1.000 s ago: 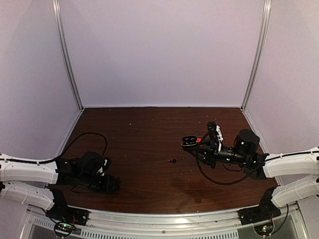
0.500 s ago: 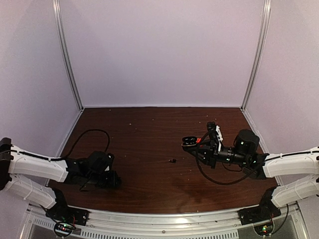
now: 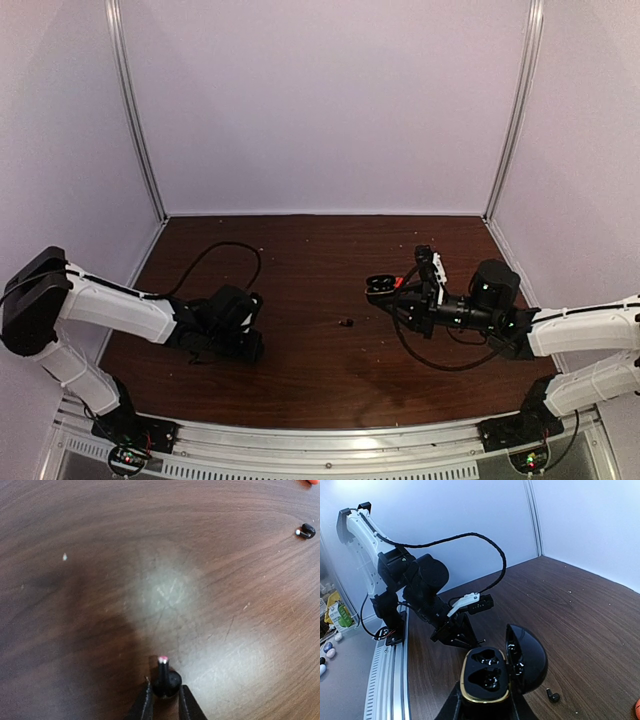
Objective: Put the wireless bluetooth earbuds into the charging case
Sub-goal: Move the left earbud to the center of the board.
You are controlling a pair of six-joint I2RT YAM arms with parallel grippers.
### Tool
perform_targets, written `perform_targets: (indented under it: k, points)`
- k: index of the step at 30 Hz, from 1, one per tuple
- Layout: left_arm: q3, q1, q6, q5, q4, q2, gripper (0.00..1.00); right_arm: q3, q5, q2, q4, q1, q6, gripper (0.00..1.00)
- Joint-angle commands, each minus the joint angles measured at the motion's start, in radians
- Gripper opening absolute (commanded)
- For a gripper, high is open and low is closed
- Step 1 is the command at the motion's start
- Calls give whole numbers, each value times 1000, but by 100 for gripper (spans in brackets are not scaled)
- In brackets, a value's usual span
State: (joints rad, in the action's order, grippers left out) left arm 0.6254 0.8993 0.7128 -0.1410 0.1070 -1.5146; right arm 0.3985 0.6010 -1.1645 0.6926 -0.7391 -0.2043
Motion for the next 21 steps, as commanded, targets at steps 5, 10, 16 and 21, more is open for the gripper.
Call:
perform_targets:
  k: [5, 10, 16, 21]
  points:
    - [223, -22, -399, 16, 58, -170, 19, -18, -19, 43, -5, 8, 16, 0]
    - [283, -55, -506, -17, 79, -192, 25, -17, -21, 48, -8, 9, 17, 0]
    - [315, -111, -528, -54, 87, -169, 35, -10, -15, 43, -11, 10, 19, 0]
    - [201, -113, -528, 94, -56, -51, 35, -15, -18, 51, -15, 9, 19, 0]
